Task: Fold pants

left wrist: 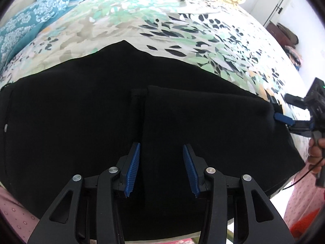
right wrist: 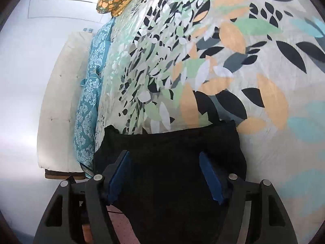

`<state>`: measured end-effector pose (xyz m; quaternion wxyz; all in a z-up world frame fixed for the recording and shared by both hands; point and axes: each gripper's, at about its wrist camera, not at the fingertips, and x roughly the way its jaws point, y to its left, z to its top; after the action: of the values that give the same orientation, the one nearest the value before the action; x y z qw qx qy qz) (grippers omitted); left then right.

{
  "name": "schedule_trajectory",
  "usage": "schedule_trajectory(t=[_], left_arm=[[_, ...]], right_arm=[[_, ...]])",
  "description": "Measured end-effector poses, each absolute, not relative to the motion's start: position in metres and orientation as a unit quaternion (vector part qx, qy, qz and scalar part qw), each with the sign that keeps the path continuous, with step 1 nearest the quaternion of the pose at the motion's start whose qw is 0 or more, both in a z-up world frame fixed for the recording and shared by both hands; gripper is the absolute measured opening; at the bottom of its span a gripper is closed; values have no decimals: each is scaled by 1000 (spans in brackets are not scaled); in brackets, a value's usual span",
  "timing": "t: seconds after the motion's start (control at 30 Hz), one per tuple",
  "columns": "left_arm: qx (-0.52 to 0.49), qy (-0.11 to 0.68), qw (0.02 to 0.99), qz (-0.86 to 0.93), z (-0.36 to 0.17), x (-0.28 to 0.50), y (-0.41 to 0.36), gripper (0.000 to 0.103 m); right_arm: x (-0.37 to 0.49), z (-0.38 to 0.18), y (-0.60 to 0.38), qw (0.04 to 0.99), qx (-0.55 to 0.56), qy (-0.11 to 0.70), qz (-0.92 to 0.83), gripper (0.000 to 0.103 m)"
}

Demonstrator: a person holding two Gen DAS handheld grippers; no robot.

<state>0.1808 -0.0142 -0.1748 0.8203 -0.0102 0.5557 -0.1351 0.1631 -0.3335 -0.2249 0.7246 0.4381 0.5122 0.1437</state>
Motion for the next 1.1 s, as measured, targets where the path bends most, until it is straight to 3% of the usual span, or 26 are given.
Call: schedule_trajectory(t=[0.2, 0.37, 0.4, 0.67, 0.8, 0.87, 1.0, 1.1], left_arm=[[-9, 560, 818, -132, -174, 182, -15, 46], [-13, 560, 817, -135, -175, 180, -11, 46], [-12, 560, 817, -135, -175, 180, -11, 46], [-2, 557, 819, -137, -176, 180, -16, 51], [12, 554, 821, -138, -176, 178, -19, 52], [14, 554, 821, -139, -176, 177, -19, 54], [15, 552, 823, -137, -174, 175, -19, 55], [7, 551, 823, -138, -170, 174, -20, 67]], right_arm=[[118, -181, -321, 703, 452, 506, 214, 73], [82, -228, -303, 670, 445, 568, 174, 77], [77, -236, -306, 669, 454, 565, 166, 69], [75, -193, -316, 716, 445, 510, 175, 69], [80, -221, -305, 688, 444, 546, 179, 73], [79, -235, -305, 679, 452, 555, 163, 71], [82, -192, -312, 745, 410, 502, 157, 71], [103, -160, -310, 807, 318, 481, 131, 72]])
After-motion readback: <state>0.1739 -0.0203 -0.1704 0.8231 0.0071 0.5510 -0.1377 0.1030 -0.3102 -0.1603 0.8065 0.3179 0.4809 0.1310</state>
